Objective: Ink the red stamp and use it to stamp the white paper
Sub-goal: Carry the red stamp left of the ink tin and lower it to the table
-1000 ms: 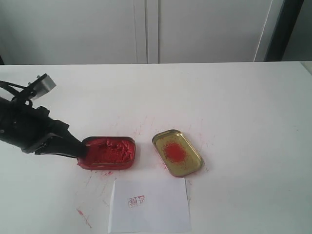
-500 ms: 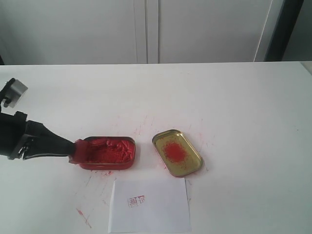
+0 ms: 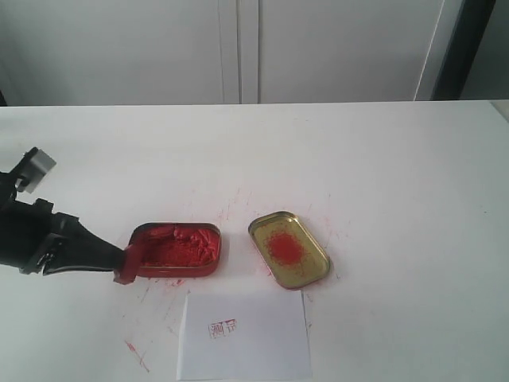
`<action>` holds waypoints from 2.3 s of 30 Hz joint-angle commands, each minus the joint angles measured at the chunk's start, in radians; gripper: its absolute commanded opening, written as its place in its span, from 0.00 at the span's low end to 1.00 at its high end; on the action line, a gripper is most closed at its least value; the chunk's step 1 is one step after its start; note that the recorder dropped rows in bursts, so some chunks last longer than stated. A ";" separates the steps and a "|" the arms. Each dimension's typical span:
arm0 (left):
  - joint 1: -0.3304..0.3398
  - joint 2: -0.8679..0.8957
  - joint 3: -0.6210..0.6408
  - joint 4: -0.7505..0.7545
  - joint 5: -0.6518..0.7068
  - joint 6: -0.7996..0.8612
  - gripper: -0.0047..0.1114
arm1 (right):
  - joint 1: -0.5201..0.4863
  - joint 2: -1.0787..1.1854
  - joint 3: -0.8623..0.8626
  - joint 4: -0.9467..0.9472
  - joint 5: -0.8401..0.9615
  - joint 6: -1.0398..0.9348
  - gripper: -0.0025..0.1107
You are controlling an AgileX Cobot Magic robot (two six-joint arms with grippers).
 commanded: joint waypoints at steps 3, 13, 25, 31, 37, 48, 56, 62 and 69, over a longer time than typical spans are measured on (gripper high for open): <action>0.004 0.023 0.006 0.044 -0.032 0.008 0.04 | 0.000 -0.005 0.006 0.000 -0.014 0.000 0.02; 0.004 0.023 0.006 0.085 -0.109 0.013 0.04 | 0.000 -0.005 0.006 0.000 -0.014 0.000 0.02; 0.004 0.089 0.006 0.062 -0.099 0.008 0.04 | 0.000 -0.005 0.006 0.000 -0.014 0.000 0.02; 0.004 0.104 0.006 0.078 -0.094 0.005 0.04 | 0.000 -0.005 0.006 0.000 -0.014 0.000 0.02; 0.004 0.127 0.006 0.052 -0.075 0.005 0.04 | 0.000 -0.005 0.006 0.000 -0.014 0.000 0.02; 0.004 0.127 0.006 0.052 -0.086 -0.002 0.04 | 0.000 -0.005 0.006 0.000 -0.014 0.023 0.02; 0.004 0.127 0.006 0.052 -0.080 -0.023 0.04 | 0.000 -0.005 0.006 0.000 -0.014 0.023 0.02; 0.004 0.127 0.006 0.050 -0.036 -0.029 0.04 | 0.000 -0.005 0.006 0.000 -0.014 0.023 0.02; 0.004 0.127 0.006 0.059 -0.091 -0.029 0.04 | 0.000 -0.005 0.006 0.000 -0.014 0.023 0.02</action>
